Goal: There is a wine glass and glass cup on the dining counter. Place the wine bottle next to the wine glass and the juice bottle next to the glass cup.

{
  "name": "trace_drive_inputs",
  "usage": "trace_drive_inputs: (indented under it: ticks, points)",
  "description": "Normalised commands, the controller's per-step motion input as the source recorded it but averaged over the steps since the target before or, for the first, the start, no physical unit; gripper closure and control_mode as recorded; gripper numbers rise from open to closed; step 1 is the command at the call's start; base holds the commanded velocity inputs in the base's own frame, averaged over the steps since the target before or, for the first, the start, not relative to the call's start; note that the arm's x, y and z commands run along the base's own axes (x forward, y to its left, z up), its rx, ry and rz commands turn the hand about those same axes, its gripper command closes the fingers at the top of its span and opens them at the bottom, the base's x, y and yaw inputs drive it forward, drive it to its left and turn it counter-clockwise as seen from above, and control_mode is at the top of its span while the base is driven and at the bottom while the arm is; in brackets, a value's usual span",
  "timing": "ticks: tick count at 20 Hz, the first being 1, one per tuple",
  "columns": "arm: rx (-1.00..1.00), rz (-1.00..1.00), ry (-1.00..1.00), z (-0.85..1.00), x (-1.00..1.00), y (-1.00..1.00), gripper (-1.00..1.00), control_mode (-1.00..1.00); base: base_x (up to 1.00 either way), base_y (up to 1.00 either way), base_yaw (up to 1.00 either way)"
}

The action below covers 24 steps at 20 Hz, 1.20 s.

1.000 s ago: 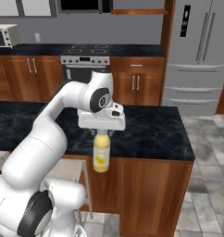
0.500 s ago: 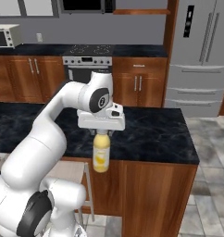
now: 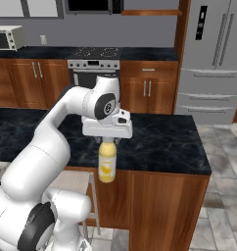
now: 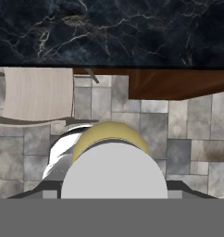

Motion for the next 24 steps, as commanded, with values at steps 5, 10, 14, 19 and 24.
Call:
trace_drive_inputs:
  ticks: [5,10,14,19,24]
  points:
    - [0.00,0.00,0.00,0.00,0.00,0.00,1.00,1.00,0.00,0.00,0.00]
    - [0.00,0.00,0.00,0.00,0.00,0.00,1.00,1.00,0.00,0.00,0.00]
    - [0.00,0.00,0.00,0.00,0.00,0.00,1.00,1.00,0.00,0.00,0.00]
    - [-0.04,0.00,0.00,0.06,0.15,0.15,1.00,-1.00,0.03,0.04,0.00]
    - [-0.12,0.00,0.00,0.16,0.34,0.42,1.00,-1.00,0.00,0.00,0.00]
